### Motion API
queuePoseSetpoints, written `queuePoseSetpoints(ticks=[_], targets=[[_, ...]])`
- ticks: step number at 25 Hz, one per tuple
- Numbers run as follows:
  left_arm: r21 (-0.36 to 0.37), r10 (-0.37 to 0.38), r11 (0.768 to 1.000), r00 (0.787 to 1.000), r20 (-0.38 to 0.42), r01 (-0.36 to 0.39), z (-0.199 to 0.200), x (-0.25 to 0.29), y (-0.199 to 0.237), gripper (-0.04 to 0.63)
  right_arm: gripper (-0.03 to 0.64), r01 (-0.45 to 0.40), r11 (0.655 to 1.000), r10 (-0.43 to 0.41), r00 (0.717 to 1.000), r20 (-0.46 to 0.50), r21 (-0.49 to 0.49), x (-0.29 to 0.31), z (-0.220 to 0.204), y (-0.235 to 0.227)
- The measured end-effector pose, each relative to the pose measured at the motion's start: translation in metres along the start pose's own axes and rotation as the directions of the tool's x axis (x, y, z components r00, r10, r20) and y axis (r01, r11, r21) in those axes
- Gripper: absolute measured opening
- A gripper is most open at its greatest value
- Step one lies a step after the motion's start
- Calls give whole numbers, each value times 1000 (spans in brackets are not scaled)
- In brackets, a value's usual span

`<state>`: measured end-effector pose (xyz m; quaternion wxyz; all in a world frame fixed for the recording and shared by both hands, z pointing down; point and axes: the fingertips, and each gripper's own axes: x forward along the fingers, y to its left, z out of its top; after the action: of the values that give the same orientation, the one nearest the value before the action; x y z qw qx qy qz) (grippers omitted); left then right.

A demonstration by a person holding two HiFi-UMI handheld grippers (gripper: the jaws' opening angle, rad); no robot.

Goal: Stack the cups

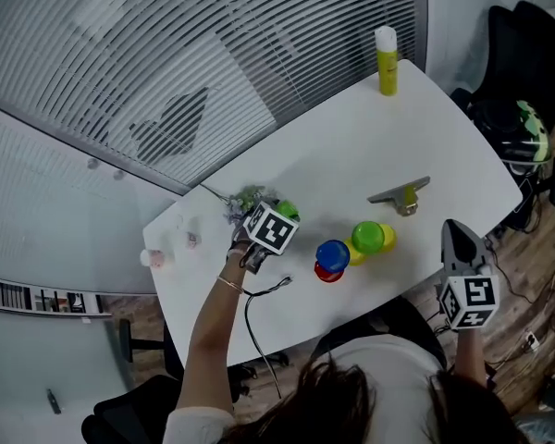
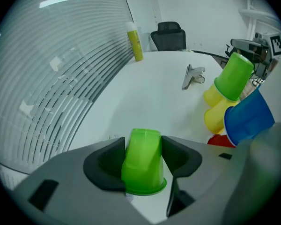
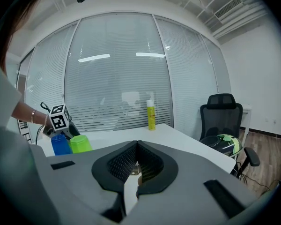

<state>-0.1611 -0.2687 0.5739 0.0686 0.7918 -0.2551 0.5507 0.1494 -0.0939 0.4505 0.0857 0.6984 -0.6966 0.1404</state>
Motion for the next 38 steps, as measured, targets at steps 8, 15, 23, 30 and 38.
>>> queuePoseSetpoints(ticks=[8, 15, 23, 30, 38], targets=[[-185, 91, 981, 974, 208, -52, 36, -53, 1, 258, 28, -81, 996, 81, 996, 33, -22, 0, 13, -2], [-411, 199, 912, 886, 419, -11, 60, -108, -4, 258, 28, -148, 988, 150, 987, 48, -46, -4, 19, -5], [-593, 337, 801, 764, 551, 74, 69, -156, -10, 258, 28, -220, 973, 224, 973, 58, -73, -7, 22, -13], [-677, 468, 721, 618, 632, 146, 71, -196, -24, 256, 28, -269, 958, 275, 959, 60, -101, -9, 23, -17], [-710, 568, 689, 500, 653, 145, 76, -217, -54, 256, 28, -307, 944, 315, 947, 55, -118, -11, 21, -13]])
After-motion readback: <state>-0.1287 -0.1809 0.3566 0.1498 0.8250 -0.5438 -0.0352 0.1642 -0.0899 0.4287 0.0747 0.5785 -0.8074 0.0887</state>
